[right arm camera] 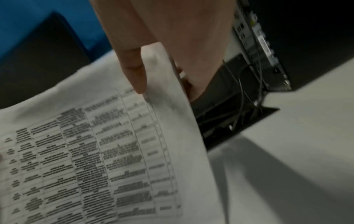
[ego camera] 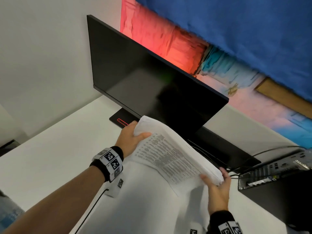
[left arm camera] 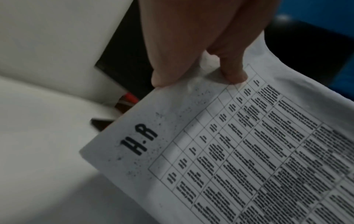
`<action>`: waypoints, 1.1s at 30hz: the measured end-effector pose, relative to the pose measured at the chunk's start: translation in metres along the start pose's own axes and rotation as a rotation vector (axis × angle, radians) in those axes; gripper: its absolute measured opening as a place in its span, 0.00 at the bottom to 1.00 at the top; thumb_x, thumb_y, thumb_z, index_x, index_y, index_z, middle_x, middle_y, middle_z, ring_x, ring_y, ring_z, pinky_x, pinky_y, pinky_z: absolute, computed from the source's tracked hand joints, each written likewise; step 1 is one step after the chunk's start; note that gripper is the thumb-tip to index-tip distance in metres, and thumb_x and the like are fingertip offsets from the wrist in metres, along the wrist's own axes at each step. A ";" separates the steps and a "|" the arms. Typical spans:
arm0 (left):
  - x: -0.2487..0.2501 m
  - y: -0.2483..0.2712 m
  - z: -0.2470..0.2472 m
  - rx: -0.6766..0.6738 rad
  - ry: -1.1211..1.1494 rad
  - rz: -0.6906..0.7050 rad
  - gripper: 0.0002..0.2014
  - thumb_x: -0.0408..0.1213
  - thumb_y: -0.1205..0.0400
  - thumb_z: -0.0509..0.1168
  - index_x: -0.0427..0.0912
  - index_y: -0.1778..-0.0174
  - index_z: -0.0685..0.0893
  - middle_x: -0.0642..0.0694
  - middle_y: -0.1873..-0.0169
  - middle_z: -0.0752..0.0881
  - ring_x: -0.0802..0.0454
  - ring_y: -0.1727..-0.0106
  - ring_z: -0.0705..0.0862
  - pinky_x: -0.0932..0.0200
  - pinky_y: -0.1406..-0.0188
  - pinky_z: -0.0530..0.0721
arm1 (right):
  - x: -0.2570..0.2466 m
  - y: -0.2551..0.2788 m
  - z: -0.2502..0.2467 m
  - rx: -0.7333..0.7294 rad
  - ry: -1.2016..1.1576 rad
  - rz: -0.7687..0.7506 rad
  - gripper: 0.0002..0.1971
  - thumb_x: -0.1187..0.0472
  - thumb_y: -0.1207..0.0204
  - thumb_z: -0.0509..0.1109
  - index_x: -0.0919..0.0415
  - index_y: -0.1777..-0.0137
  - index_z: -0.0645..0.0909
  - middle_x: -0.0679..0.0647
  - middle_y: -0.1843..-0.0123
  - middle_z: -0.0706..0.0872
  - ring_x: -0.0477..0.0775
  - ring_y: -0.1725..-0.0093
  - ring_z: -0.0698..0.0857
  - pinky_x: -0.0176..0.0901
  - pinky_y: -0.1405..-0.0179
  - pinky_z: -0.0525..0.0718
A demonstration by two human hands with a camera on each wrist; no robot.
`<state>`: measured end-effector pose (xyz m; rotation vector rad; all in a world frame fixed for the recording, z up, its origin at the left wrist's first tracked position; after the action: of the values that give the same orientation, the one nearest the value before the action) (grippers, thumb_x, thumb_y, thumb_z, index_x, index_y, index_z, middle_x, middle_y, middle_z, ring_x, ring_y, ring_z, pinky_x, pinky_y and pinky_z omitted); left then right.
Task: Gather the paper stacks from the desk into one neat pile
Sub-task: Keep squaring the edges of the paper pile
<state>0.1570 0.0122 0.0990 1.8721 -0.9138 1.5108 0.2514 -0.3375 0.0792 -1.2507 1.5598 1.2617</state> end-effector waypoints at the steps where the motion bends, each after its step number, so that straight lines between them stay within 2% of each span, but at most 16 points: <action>1: 0.017 -0.001 -0.001 -0.020 -0.045 0.076 0.18 0.46 0.24 0.76 0.37 0.45 0.85 0.41 0.51 0.89 0.43 0.48 0.88 0.42 0.44 0.87 | -0.017 0.003 -0.003 -0.008 0.041 -0.104 0.47 0.73 0.24 0.81 0.54 0.10 0.62 0.55 0.22 0.76 0.58 0.23 0.76 0.53 0.20 0.74; 3: 0.055 0.002 0.001 -0.083 -0.142 0.250 0.16 0.46 0.23 0.76 0.36 0.50 0.86 0.44 0.55 0.85 0.42 0.50 0.84 0.43 0.46 0.83 | -0.050 0.010 0.000 -0.088 0.172 -0.322 0.53 0.70 0.26 0.84 0.52 0.08 0.55 0.49 0.14 0.68 0.50 0.17 0.69 0.55 0.13 0.69; 6: 0.111 0.015 0.015 -0.209 -0.348 0.531 0.13 0.50 0.22 0.73 0.43 0.59 0.85 0.59 0.62 0.76 0.51 0.56 0.75 0.51 0.52 0.75 | -0.076 0.027 0.021 -0.270 0.364 -0.529 0.55 0.62 0.27 0.86 0.49 0.07 0.54 0.36 0.16 0.63 0.41 0.14 0.64 0.47 0.17 0.66; 8: 0.138 0.025 0.020 -0.262 -0.439 0.661 0.14 0.53 0.23 0.72 0.45 0.62 0.83 0.60 0.63 0.73 0.54 0.57 0.71 0.54 0.53 0.69 | -0.085 0.038 0.034 -0.362 0.378 -0.573 0.48 0.56 0.22 0.81 0.47 0.07 0.56 0.31 0.19 0.67 0.36 0.16 0.67 0.39 0.19 0.69; 10: 0.157 0.034 0.022 -0.285 -0.469 0.740 0.15 0.53 0.23 0.72 0.46 0.65 0.80 0.56 0.62 0.75 0.53 0.57 0.71 0.55 0.54 0.67 | -0.086 0.048 0.041 -0.393 0.354 -0.605 0.34 0.51 0.17 0.72 0.43 0.13 0.65 0.22 0.25 0.73 0.30 0.23 0.76 0.21 0.29 0.75; 11: 0.165 0.038 0.022 -0.271 -0.485 0.771 0.15 0.54 0.23 0.72 0.48 0.66 0.78 0.55 0.61 0.76 0.53 0.57 0.70 0.54 0.54 0.66 | -0.085 0.053 0.042 -0.382 0.337 -0.619 0.26 0.49 0.17 0.68 0.38 0.19 0.70 0.18 0.32 0.79 0.31 0.28 0.80 0.18 0.36 0.79; 13: 0.175 0.044 0.018 -0.179 -0.528 0.815 0.16 0.57 0.24 0.70 0.48 0.65 0.80 0.57 0.57 0.80 0.53 0.52 0.70 0.52 0.51 0.66 | -0.081 0.061 0.045 -0.335 0.308 -0.633 0.14 0.51 0.13 0.65 0.30 0.33 0.75 0.18 0.42 0.86 0.37 0.37 0.87 0.28 0.42 0.85; 15: 0.176 0.048 0.009 0.008 -0.561 0.820 0.19 0.61 0.25 0.70 0.50 0.49 0.88 0.58 0.40 0.83 0.51 0.40 0.72 0.47 0.39 0.67 | -0.076 0.066 0.046 -0.288 0.253 -0.627 0.15 0.60 0.10 0.65 0.34 0.36 0.78 0.20 0.45 0.88 0.34 0.45 0.90 0.29 0.47 0.88; 17: 0.163 0.051 -0.008 0.218 -0.504 0.711 0.37 0.62 0.28 0.73 0.48 0.26 0.78 0.51 0.23 0.74 0.48 0.26 0.69 0.47 0.28 0.65 | -0.070 0.065 0.049 -0.275 0.156 -0.570 0.12 0.64 0.09 0.65 0.45 0.35 0.82 0.23 0.48 0.91 0.31 0.46 0.90 0.29 0.51 0.90; 19: 0.131 0.052 -0.026 0.316 -0.396 0.487 0.50 0.60 0.32 0.76 0.39 0.19 0.66 0.44 0.19 0.66 0.44 0.20 0.65 0.47 0.21 0.62 | -0.064 0.064 0.057 -0.300 0.033 -0.470 0.12 0.65 0.09 0.65 0.51 0.32 0.83 0.31 0.48 0.94 0.32 0.45 0.92 0.27 0.52 0.91; 22: 0.041 0.047 -0.042 0.148 -0.212 -0.036 0.57 0.63 0.34 0.78 0.39 0.16 0.58 0.42 0.17 0.64 0.45 0.18 0.65 0.43 0.18 0.66 | -0.050 0.069 0.076 -0.325 -0.089 -0.311 0.13 0.67 0.10 0.65 0.51 0.33 0.85 0.43 0.46 0.95 0.35 0.47 0.94 0.26 0.54 0.91; 24: -0.011 0.056 -0.042 -0.102 -0.037 -0.317 0.48 0.67 0.31 0.72 0.42 0.21 0.68 0.43 0.22 0.75 0.49 0.26 0.78 0.46 0.25 0.77 | -0.036 0.073 0.094 -0.330 -0.130 -0.195 0.14 0.66 0.10 0.66 0.51 0.30 0.85 0.49 0.39 0.95 0.48 0.39 0.95 0.42 0.41 0.95; 26: -0.041 0.068 -0.047 -0.244 0.115 -0.371 0.34 0.66 0.24 0.67 0.47 0.28 0.81 0.48 0.32 0.87 0.54 0.37 0.88 0.50 0.33 0.84 | -0.022 0.078 0.118 -0.337 -0.132 -0.109 0.17 0.65 0.09 0.66 0.56 0.23 0.82 0.55 0.32 0.92 0.59 0.33 0.91 0.56 0.30 0.89; 28: -0.056 0.072 -0.067 -0.196 0.205 -0.337 0.25 0.56 0.17 0.65 0.46 0.28 0.83 0.50 0.38 0.91 0.56 0.41 0.91 0.58 0.40 0.88 | -0.007 0.082 0.147 -0.354 -0.116 -0.043 0.19 0.66 0.09 0.65 0.59 0.20 0.79 0.57 0.30 0.90 0.61 0.30 0.89 0.55 0.29 0.87; 30: -0.068 0.070 -0.100 -0.083 0.165 -0.298 0.16 0.48 0.15 0.65 0.44 0.35 0.85 0.49 0.46 0.93 0.56 0.51 0.93 0.65 0.54 0.89 | 0.008 0.091 0.180 -0.383 -0.090 0.035 0.20 0.65 0.09 0.66 0.60 0.18 0.78 0.59 0.28 0.89 0.64 0.28 0.87 0.63 0.24 0.85; 33: -0.087 0.060 -0.154 -0.011 -0.038 -0.280 0.08 0.45 0.15 0.66 0.43 0.53 0.84 0.50 0.66 0.85 0.58 0.72 0.82 0.63 0.71 0.79 | 0.025 0.104 0.231 -0.497 -0.020 0.087 0.22 0.62 0.09 0.67 0.60 0.16 0.76 0.55 0.24 0.87 0.60 0.27 0.86 0.68 0.18 0.80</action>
<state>0.0067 0.1089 0.0467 1.9346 -0.6424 1.3023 0.1396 -0.1148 0.0278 -1.4737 1.3394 1.7861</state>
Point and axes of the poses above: each hand's wrist, its own y-axis away from the middle knuckle, its own z-axis out of the palm, x = y × z, the point moved 7 cm from there along -y, towards the middle knuckle
